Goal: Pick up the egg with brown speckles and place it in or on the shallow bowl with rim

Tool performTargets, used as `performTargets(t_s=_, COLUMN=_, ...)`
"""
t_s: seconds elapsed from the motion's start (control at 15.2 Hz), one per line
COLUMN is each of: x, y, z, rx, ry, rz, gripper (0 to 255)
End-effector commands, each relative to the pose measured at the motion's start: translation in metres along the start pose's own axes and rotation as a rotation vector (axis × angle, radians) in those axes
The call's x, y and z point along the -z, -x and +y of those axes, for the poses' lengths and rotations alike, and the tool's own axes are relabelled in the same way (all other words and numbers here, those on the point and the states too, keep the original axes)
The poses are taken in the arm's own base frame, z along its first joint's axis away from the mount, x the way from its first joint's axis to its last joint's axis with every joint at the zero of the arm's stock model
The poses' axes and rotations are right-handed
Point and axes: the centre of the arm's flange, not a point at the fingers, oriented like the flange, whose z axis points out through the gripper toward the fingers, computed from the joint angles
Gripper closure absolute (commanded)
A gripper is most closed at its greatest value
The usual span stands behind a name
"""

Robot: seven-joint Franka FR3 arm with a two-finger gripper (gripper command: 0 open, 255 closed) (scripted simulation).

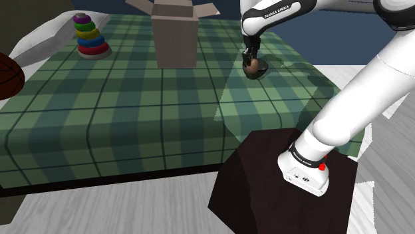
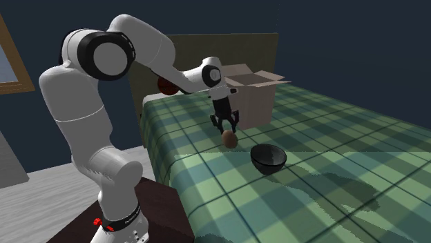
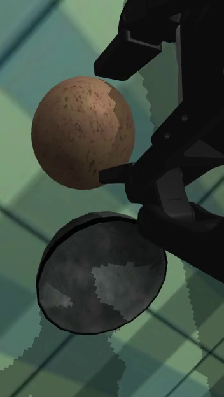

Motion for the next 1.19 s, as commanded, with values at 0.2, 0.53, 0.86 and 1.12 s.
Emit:
performTargets(t_s=0.2, x=-0.017, y=-0.007, z=0.06, rx=0.001, ry=0.0, rz=0.0, gripper=255)
performTargets(t_s=0.53, x=-0.035, y=-0.015, z=0.123, rx=0.001, ry=0.0, rz=0.0, gripper=255)
performTargets(t_s=0.86, x=-0.054, y=-0.024, z=0.188, rx=0.001, ry=0.0, rz=0.0, gripper=255)
performTargets(t_s=1.12, x=-0.074, y=-0.027, z=0.181, rx=0.001, ry=0.0, rz=0.0, gripper=255)
